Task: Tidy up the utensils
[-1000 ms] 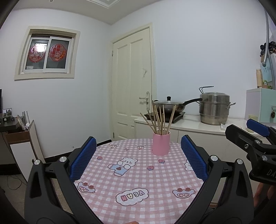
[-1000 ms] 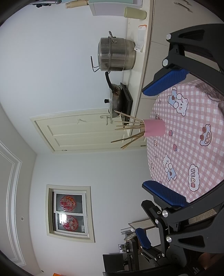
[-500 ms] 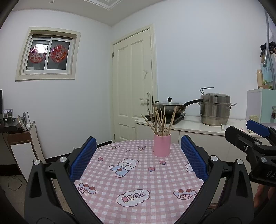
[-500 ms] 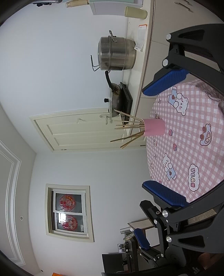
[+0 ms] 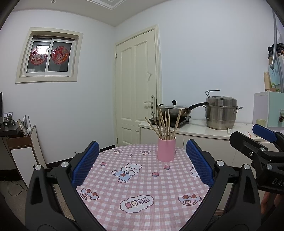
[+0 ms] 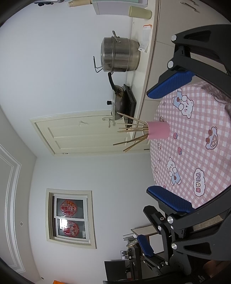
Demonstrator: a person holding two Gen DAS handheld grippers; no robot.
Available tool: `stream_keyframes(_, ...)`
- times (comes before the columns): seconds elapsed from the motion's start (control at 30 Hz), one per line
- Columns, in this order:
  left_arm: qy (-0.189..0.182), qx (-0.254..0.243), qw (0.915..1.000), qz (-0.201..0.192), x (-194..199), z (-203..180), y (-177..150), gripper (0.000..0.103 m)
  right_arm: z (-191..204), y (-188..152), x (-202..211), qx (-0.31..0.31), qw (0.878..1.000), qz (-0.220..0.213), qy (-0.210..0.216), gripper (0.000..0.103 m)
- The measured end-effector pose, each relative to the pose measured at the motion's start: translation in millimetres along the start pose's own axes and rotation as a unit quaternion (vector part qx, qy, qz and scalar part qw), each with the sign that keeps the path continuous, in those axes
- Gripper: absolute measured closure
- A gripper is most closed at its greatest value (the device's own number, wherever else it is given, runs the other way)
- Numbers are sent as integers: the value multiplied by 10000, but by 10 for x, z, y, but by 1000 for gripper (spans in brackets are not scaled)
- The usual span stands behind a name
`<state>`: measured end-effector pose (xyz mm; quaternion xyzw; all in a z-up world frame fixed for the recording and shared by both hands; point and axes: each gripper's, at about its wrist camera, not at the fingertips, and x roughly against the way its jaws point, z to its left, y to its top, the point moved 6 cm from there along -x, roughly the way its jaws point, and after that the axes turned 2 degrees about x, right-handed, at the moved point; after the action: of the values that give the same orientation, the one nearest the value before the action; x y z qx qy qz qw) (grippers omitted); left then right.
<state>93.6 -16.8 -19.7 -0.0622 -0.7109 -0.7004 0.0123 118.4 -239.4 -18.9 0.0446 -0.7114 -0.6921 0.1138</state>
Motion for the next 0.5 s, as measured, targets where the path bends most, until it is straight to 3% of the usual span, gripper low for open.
stream_keyframes(0.5, -1, 3, 10000, 30, -6, -4, -5, 6, -16, -34, -26, 5, 10000, 42, 3, 8)
